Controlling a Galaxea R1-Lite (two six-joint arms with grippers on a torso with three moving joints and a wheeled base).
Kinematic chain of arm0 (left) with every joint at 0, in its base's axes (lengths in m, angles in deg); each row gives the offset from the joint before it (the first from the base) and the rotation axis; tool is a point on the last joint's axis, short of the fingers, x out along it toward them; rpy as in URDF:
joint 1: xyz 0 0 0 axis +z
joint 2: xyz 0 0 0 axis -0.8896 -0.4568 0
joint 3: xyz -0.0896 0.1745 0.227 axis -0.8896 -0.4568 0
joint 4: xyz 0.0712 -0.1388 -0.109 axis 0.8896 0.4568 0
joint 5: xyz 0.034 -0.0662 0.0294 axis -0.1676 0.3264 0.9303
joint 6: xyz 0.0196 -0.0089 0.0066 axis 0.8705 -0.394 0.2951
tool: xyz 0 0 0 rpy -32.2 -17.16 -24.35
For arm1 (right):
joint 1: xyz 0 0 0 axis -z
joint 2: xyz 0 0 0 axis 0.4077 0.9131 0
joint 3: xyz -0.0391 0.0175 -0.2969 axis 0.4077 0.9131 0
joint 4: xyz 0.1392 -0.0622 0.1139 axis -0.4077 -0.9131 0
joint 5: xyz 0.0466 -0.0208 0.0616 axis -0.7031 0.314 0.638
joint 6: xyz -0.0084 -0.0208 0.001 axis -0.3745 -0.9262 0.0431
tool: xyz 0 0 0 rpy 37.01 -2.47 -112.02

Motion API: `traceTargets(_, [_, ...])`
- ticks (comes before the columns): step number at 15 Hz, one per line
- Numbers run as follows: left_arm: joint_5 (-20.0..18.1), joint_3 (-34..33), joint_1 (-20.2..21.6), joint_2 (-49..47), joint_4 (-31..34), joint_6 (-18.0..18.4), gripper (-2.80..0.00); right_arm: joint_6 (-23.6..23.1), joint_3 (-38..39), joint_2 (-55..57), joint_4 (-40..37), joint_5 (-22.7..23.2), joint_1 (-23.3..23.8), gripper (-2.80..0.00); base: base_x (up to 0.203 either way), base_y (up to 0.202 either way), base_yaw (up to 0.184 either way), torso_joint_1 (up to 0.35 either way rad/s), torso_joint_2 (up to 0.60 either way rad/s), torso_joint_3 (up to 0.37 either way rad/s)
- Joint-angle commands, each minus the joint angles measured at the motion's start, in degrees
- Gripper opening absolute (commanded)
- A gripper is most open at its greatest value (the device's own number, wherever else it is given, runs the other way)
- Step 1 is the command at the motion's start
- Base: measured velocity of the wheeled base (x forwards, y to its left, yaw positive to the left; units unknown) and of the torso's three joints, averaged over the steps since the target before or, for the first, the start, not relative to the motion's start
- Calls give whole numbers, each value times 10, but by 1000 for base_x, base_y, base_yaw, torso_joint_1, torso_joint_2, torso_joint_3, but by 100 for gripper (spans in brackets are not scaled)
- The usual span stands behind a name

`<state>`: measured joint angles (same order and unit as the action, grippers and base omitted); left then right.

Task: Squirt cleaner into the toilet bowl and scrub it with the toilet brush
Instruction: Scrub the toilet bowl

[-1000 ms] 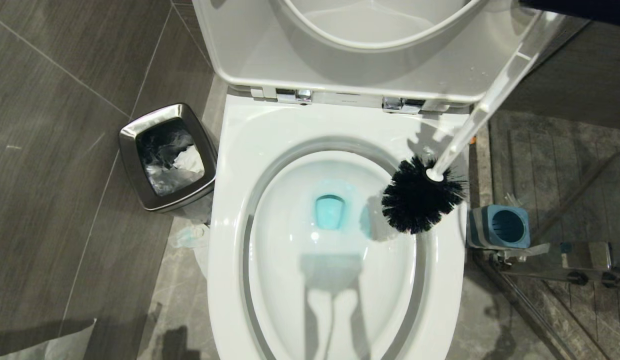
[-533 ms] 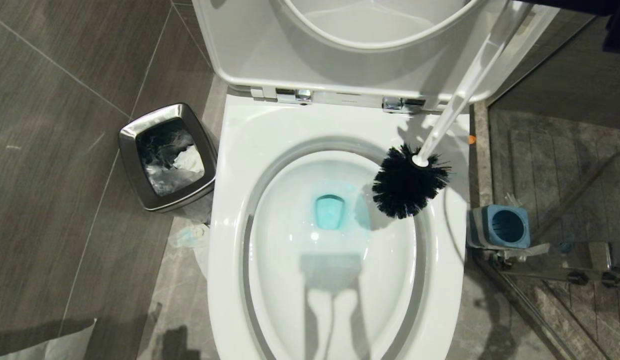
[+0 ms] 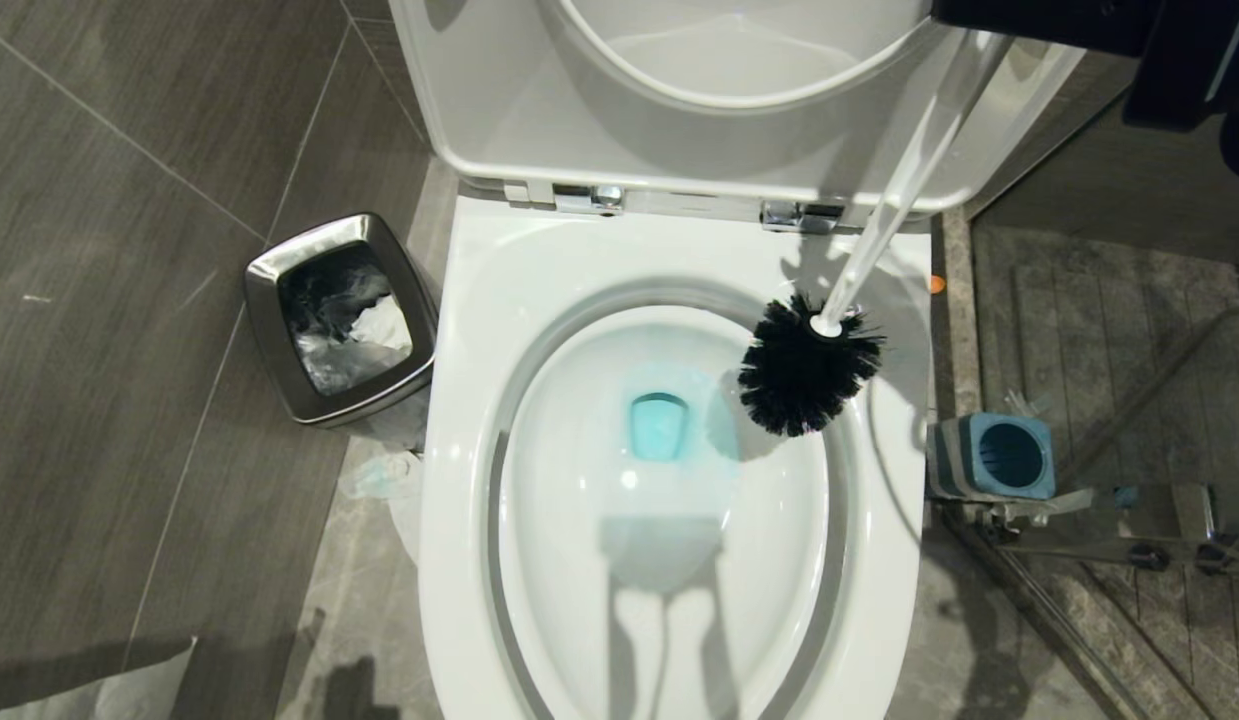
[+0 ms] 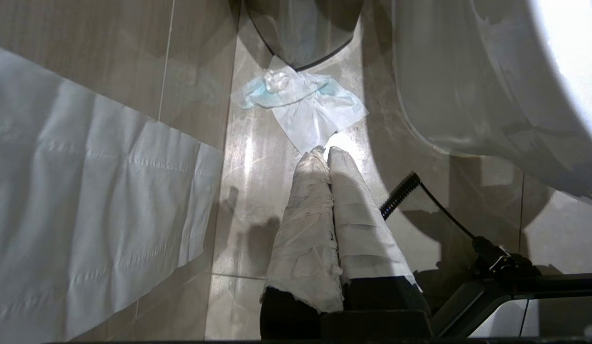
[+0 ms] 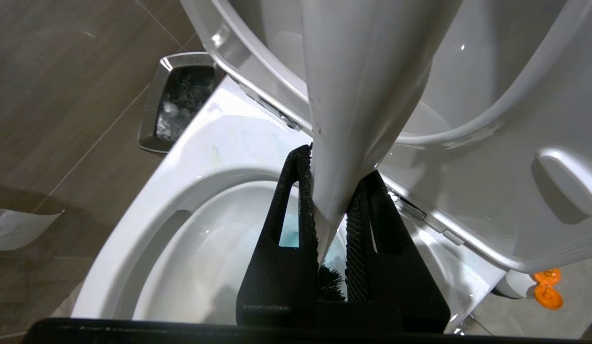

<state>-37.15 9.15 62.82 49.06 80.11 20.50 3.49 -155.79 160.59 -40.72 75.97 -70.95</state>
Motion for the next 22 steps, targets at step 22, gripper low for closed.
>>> traceTargets(22, [0, -1, 0, 0, 1, -3, -280, 46, 119, 219, 298, -197, -33, -280, 0, 0, 0, 3, 4, 198])
